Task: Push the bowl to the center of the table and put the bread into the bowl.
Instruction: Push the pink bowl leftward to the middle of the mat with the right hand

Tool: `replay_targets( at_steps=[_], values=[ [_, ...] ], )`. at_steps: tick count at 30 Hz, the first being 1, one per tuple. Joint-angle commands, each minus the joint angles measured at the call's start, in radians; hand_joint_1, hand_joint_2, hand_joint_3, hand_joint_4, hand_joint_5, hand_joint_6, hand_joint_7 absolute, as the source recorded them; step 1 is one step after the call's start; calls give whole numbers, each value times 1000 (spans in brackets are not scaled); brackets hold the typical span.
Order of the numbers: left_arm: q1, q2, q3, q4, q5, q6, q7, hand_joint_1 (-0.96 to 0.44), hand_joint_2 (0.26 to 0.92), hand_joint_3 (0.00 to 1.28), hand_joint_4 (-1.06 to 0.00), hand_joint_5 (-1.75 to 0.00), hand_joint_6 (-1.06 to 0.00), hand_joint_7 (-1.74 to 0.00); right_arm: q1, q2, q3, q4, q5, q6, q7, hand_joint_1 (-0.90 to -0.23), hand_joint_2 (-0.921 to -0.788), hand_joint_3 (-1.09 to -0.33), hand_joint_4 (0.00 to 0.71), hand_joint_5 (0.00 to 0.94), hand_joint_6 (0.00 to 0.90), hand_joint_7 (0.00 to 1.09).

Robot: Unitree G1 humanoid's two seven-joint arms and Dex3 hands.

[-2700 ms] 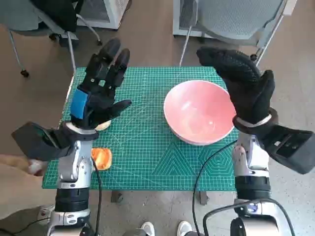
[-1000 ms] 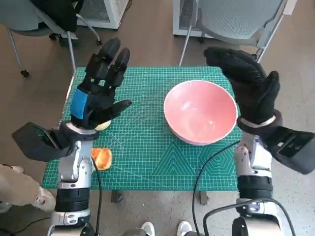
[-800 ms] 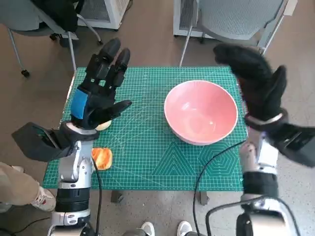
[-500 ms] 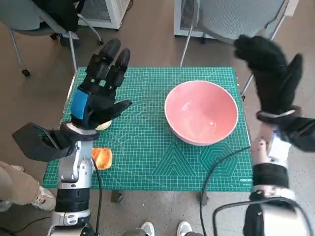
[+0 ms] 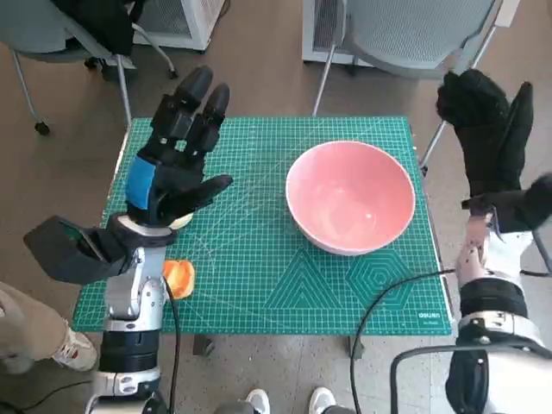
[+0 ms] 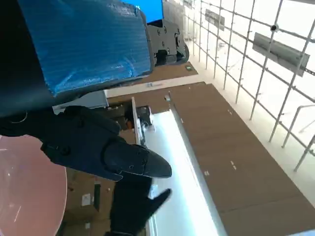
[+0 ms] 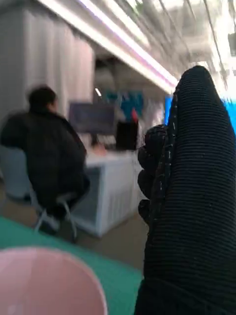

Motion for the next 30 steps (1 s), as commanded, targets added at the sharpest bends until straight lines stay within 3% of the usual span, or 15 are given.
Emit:
replay_targets(
  at_steps=[1, 16, 22, 30],
  values=[
    [10, 3, 1, -4, 2, -12, -3, -544, 921, 51, -36, -2, 1, -388, 18, -6, -5, 37, -26, 77, -40, -690, -921, -881, 34, 0, 40, 150],
    [28, 13, 7, -32, -1, -2, 2, -548, 921, 58, -34, -1, 1, -389, 56, -5, -18, 65, -71, 210, -100, -669, -921, -879, 6, 0, 34, 106],
    [34, 13, 6, -43, 0, 3, 10, -550, 921, 60, -34, -1, 1, -390, 80, -1, -29, 72, -75, 254, -114, -626, -921, -893, 2, 0, 45, 90],
    [39, 14, 3, -52, 5, 7, 21, -546, 921, 61, -35, -1, 1, -391, 90, 6, -43, 73, -77, 305, -136, -623, -921, -870, 3, 1, 64, 77]
  ],
)
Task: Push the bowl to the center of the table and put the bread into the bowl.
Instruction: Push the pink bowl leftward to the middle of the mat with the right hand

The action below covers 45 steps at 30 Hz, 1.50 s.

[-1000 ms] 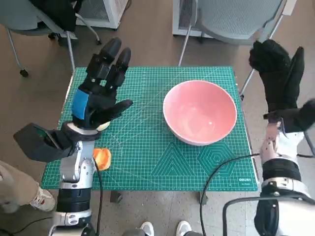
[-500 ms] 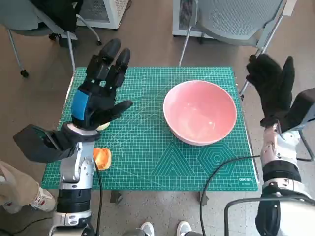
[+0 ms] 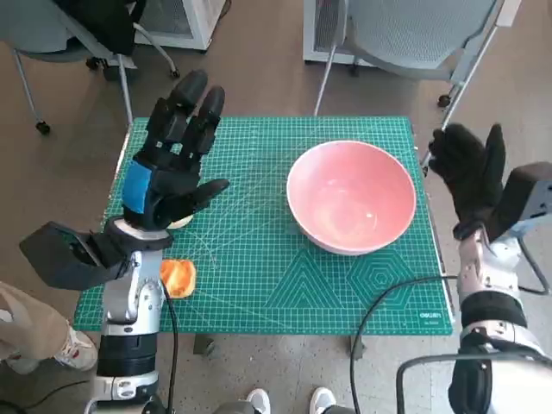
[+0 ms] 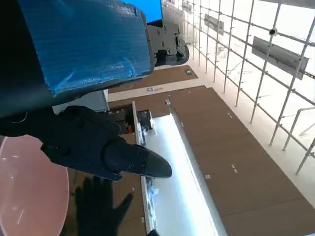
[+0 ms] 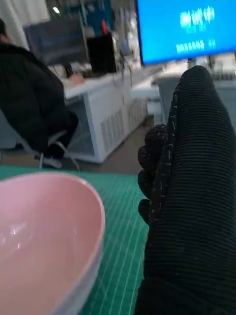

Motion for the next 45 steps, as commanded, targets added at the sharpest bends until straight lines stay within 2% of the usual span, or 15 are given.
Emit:
replay_targets(
  at_steps=[1, 20, 34, 45],
  values=[
    [14, 6, 0, -22, 6, 6, 8, -547, 921, 61, -36, -1, 1, -391, 30, 11, -11, 12, -7, 41, -20, -627, -921, -866, 5, 2, 66, 75],
    [17, 11, 0, -15, 4, 7, 9, -536, 921, 59, -39, -2, 1, -395, 67, 32, -22, 10, -17, 43, -26, -678, -921, -802, 24, 4, 107, 61],
    [9, 16, 0, -11, 3, 13, 6, -532, 921, 60, -37, 0, 1, -393, 61, 78, 0, 4, -42, 36, -37, -632, -921, -819, 44, 9, 122, 56],
    [11, 17, 0, -14, 1, 17, 5, -532, 921, 61, -36, 0, 1, -391, 58, 113, 29, -2, -63, 14, -27, -622, -921, -831, 62, 13, 125, 53]
  ],
)
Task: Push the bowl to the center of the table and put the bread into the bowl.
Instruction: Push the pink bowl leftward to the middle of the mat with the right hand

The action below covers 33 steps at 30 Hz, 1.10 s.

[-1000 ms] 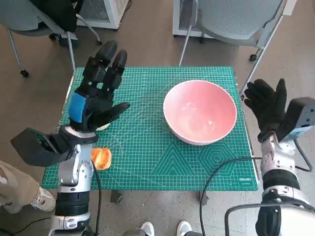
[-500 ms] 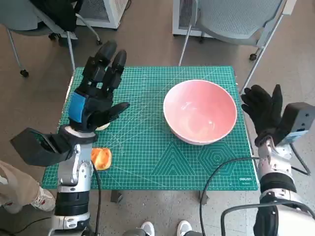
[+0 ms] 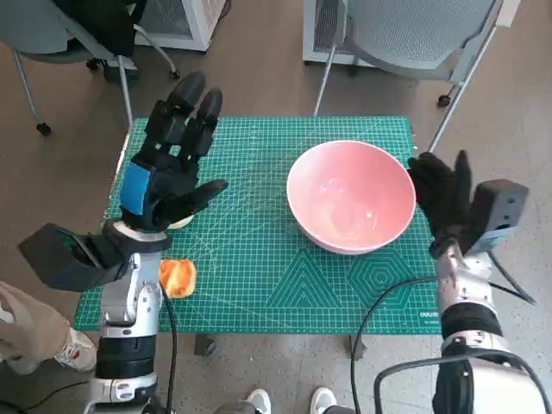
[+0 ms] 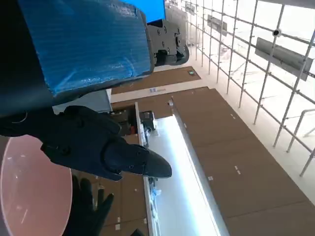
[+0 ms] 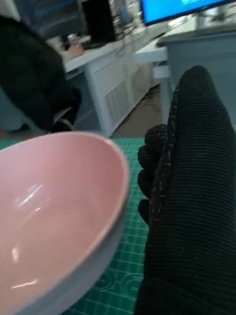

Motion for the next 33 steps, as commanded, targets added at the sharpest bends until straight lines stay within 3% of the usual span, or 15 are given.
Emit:
replay_targets(
  at_steps=[1, 21, 33],
  values=[
    [2, 8, 1, -8, 0, 6, -3, -533, 921, 61, -36, 0, 1, -391, 18, 21, 13, 3, -17, -4, 0, -622, -921, -832, 64, 14, 125, 53],
    [9, 14, 5, -21, -4, 16, -2, -534, 921, 62, -36, 0, 1, -391, 10, 63, 64, 3, -55, -42, 19, -687, -921, -844, 81, 10, 132, 50],
    [9, 9, 2, -19, 1, 16, 5, -530, 921, 62, -37, 0, 1, -391, -1, 90, 73, 1, -65, -52, 16, -673, -921, -838, 103, 14, 155, 60]
  ],
)
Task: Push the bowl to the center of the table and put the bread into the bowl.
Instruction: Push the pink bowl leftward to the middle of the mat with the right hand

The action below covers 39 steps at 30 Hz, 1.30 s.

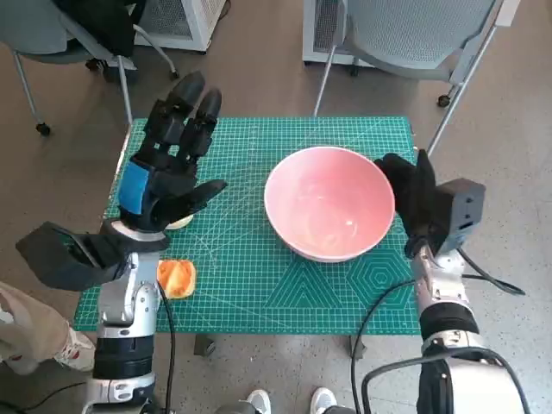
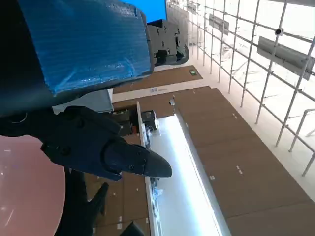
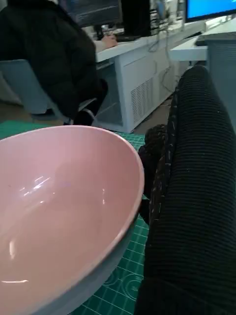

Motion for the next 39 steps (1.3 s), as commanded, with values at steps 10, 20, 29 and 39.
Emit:
replay_targets(
  at_steps=[10, 20, 29, 39],
  values=[
    [14, -3, -2, -14, 1, 1, 7, -531, 921, 61, -38, -1, 1, -393, -5, 39, 6, 4, -4, 5, 12, -670, -921, -835, 108, 11, 148, 56],
    [19, -3, 0, -15, -4, 1, 5, -548, 921, 65, -39, -1, 1, -397, -15, 66, 10, 5, -7, 9, 10, -670, -921, -835, 109, 7, 140, 50],
    [21, -2, 4, -16, -7, 3, 7, -548, 921, 71, -41, -2, 1, -404, -25, 81, 24, 3, -15, 7, 14, -707, -921, -829, 100, 1, 129, 44],
    [27, -4, 6, -29, -10, 9, 16, -545, 921, 73, -41, -2, 1, -409, -35, 93, 32, 3, -13, 3, 24, -682, -921, -841, 87, 0, 122, 41]
  ],
)
